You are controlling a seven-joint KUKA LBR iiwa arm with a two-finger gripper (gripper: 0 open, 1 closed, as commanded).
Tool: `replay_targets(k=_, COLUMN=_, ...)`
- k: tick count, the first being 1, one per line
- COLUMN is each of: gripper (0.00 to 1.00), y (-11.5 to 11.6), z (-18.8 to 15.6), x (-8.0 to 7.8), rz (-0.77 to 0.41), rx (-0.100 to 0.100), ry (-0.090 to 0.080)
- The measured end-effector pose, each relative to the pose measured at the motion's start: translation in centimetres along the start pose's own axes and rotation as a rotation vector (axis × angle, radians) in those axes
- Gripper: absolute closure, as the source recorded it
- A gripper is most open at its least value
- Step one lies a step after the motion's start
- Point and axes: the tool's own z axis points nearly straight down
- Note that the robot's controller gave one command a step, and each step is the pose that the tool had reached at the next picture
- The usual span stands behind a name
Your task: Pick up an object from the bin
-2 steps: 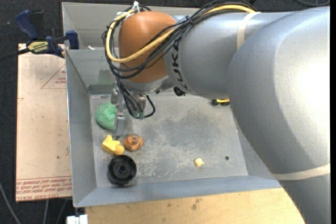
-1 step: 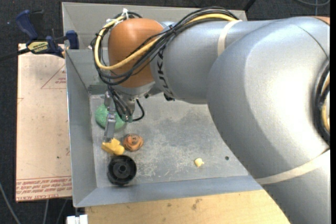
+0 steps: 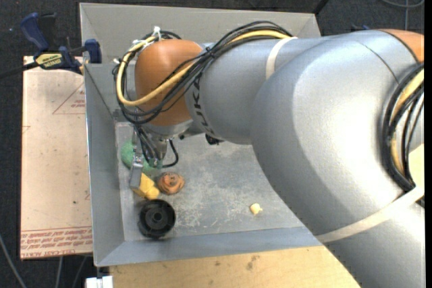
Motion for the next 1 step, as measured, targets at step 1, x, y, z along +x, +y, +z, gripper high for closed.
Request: replay_targets(k=1, gripper=1.00, y=0.51, z=-0.43, x=-1.73, rz=-0.029, rx=-0.010, ry=-0.017)
